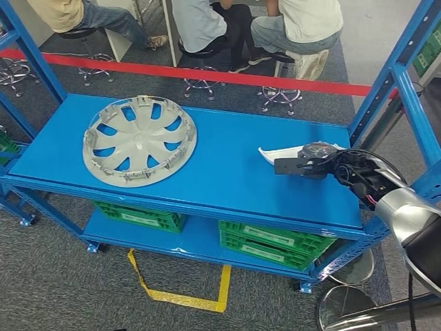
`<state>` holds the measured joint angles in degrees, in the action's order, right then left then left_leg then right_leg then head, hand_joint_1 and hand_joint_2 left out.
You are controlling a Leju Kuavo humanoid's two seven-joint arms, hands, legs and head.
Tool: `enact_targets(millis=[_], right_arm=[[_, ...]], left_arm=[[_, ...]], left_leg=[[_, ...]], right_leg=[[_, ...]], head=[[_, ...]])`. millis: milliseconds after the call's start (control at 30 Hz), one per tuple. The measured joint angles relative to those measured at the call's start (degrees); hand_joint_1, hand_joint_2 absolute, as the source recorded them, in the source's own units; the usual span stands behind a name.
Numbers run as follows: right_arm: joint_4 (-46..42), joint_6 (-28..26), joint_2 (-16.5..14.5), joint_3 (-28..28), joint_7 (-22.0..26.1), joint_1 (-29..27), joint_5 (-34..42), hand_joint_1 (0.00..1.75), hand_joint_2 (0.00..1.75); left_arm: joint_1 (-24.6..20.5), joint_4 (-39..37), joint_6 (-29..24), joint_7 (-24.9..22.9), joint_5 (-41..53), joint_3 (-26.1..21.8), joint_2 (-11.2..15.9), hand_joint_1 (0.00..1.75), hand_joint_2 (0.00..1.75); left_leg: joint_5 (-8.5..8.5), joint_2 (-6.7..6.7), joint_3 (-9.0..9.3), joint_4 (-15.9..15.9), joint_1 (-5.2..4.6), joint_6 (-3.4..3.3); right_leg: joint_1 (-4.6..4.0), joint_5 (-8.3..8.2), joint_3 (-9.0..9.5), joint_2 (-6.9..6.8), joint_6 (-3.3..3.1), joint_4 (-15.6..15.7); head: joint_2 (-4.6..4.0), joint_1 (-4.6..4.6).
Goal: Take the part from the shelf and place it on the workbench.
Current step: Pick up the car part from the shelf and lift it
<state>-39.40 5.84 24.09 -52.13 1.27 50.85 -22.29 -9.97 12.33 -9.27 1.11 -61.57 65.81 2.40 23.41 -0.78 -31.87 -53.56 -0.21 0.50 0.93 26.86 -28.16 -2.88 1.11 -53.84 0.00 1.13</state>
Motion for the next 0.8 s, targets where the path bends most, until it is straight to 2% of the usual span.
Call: enact_targets(millis=[200, 300, 400, 567, 800], right_arm=[[-0.16, -0.02, -0.05, 0.10, 0.90, -0.01, 2.07, 1.75, 1.75], [-0.30, -1.11, -0.31, 0.56, 2.86, -0.13, 6.67, 1.75, 1.75], [-0.31, -2.81, -1.40, 2.09, 6.84, -0.44, 14.08, 1.75, 1.75], [-0.04, -3.69, -5.79, 5.30, 14.80, -0.45, 25.80, 1.75, 1.75], [0.33, -0.96, -15.32, 7.63, 24.32, 1.19, 34.24, 1.75, 1.75]], left_arm=[[0.00, 0.00, -0.05, 0.00, 0.00, 0.00, -0.02, 0.00, 0.00], [0.00, 0.00, -0.28, -0.02, 0.04, 0.00, -0.03, 0.00, 0.00], [-0.09, 0.00, -0.49, -0.20, 0.40, 0.00, -0.07, 0.00, 0.00], [-0.76, 0.00, -0.85, -0.81, 1.21, 0.00, -0.27, 0.00, 0.00], [-2.16, 0.00, -0.87, -1.08, 2.16, 0.04, -0.49, 0.00, 0.00]], left_leg=[[0.00, 0.00, 0.00, 0.00, 0.00, 0.00], [0.00, -0.01, 0.00, 0.00, 0.00, 0.00], [0.00, -0.07, 0.00, 0.00, 0.00, 0.00], [-0.01, -0.11, -0.01, 0.01, 0.02, 0.02], [-0.07, -0.05, -0.13, 0.01, 0.17, 0.11]], right_leg=[[0.00, 0.00, 0.01, 0.00, 0.00, 0.00], [-0.01, 0.00, 0.01, 0.01, 0.00, 0.00], [-0.02, -0.02, 0.02, 0.08, -0.01, -0.01], [-0.12, -0.02, 0.00, 0.13, -0.03, -0.03], [-0.33, -0.01, -0.07, 0.06, -0.09, -0.07]], head=[[0.00, -0.01], [0.00, -0.01], [0.01, -0.02], [0.00, -0.02], [0.00, -0.01]])
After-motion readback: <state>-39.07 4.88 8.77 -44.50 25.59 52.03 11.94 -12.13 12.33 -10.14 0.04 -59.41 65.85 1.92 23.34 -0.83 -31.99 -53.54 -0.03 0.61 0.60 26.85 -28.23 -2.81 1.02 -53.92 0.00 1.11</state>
